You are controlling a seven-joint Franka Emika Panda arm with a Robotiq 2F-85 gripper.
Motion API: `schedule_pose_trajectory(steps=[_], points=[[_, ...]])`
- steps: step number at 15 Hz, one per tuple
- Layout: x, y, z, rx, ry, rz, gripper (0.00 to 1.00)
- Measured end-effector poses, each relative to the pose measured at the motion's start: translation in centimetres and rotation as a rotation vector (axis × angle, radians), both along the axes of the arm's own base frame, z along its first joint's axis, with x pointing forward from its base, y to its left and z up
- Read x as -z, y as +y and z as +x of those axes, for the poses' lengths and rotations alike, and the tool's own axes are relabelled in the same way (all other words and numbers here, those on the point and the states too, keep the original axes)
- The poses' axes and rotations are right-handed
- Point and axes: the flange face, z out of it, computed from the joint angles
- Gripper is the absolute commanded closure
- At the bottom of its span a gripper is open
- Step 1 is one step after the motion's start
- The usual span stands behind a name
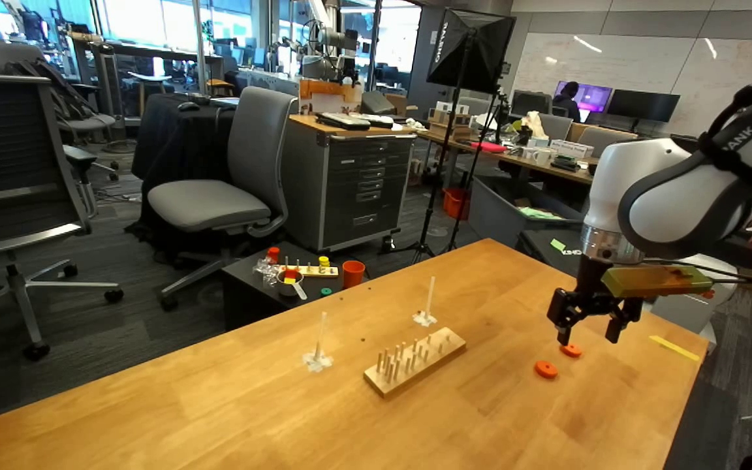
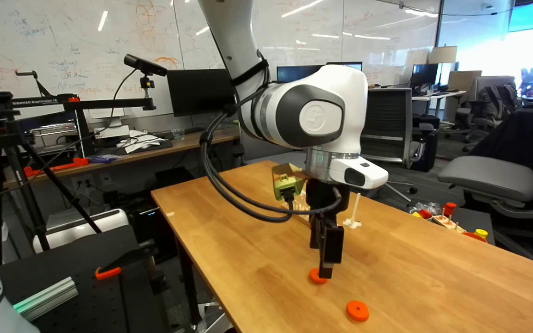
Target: Put the yellow rings on the wooden rack- on top of each other
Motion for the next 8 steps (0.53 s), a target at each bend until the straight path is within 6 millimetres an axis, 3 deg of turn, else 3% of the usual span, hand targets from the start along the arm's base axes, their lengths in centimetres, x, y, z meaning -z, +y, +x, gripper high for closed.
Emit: schedule_pose_trajectory(steps=[3, 8], points=[[1.0, -0.5, 0.4, 0.034, 0.005, 0.006, 0.00], [2.9, 0.6, 1.8, 0.076, 0.000, 0.036, 0.00]])
